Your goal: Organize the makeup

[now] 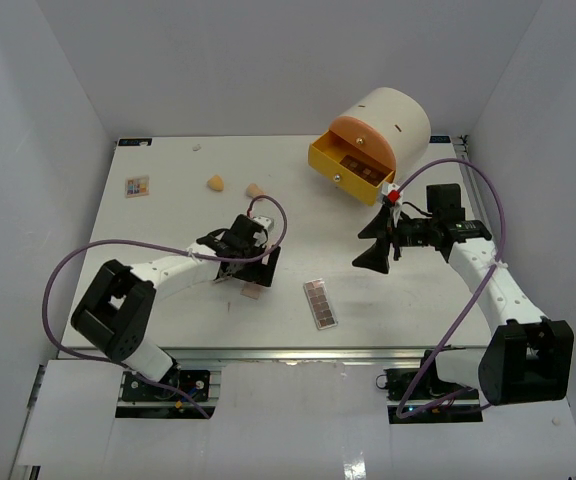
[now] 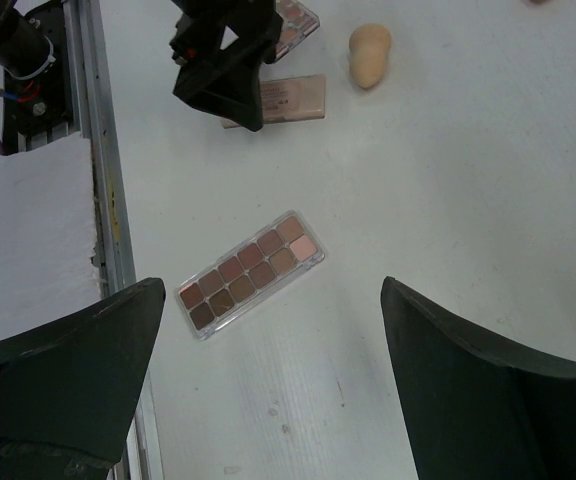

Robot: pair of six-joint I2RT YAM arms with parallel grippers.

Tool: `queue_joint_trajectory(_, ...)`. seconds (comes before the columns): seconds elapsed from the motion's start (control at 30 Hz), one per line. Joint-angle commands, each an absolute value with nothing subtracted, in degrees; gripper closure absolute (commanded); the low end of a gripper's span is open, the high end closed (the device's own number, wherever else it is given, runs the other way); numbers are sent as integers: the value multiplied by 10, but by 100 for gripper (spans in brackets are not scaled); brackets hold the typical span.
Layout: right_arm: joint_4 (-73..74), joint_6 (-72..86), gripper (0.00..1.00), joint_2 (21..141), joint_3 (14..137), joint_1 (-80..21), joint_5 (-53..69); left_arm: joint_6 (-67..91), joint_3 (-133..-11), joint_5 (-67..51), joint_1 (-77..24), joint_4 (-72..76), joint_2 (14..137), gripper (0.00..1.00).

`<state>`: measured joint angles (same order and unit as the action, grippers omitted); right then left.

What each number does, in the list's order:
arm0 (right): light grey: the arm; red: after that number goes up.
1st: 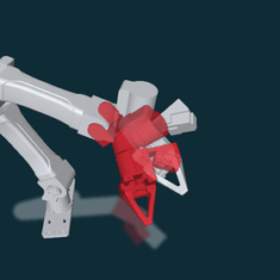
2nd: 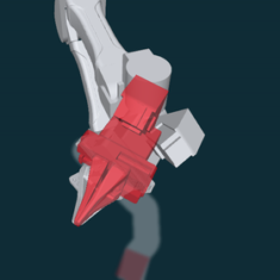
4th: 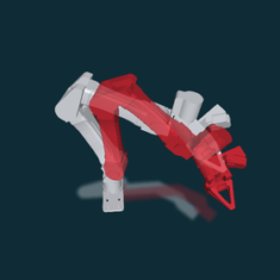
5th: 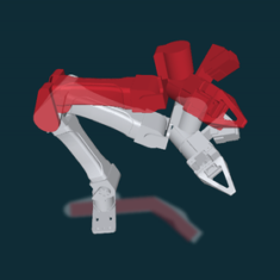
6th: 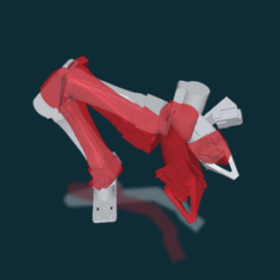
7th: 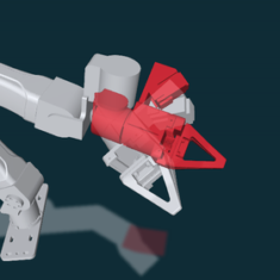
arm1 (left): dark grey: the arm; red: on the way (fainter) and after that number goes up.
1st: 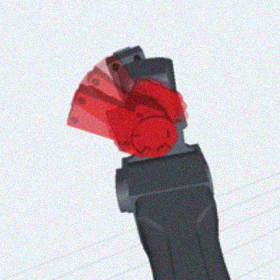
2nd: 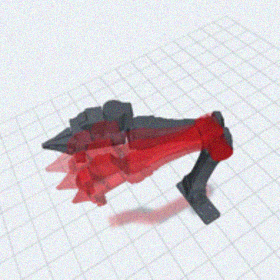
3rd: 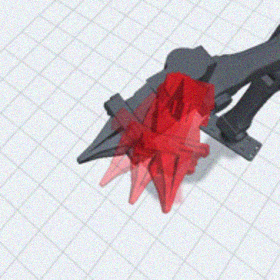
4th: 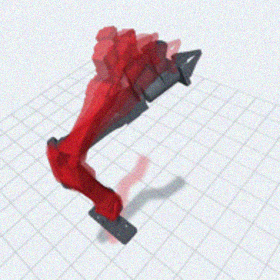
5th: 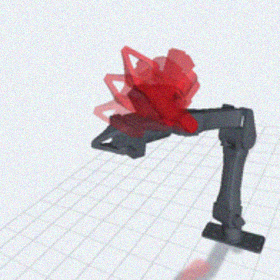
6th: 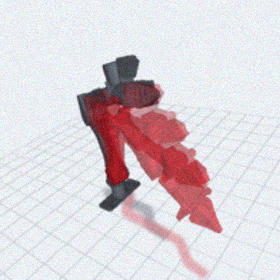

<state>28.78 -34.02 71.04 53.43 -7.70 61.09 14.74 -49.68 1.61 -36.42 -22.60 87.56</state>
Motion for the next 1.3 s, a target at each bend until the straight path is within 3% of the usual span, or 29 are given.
queue_joint_trajectory(0.0, 271, -341, 5, 685, 531, -72, 647, 129, -555, 86, -365, -239, 908, 5)
queue_joint_trajectory(0.43, 271, -337, 5, 686, 532, -67, 646, 127, -572, 59, -374, -249, 964, 20)
queue_joint_trajectory(0.87, 271, -331, 5, 680, 533, -55, 651, 137, -584, 42, -388, -275, 931, 68)
queue_joint_trajectory(1.1, 271, -327, 5, 670, 534, -41, 653, 196, -634, -104, -388, -243, 864, 74)
queue_joint_trajectory(1.27, 270, -323, 5, 659, 534, -21, 653, 254, -746, -145, -377, -182, 874, 79)
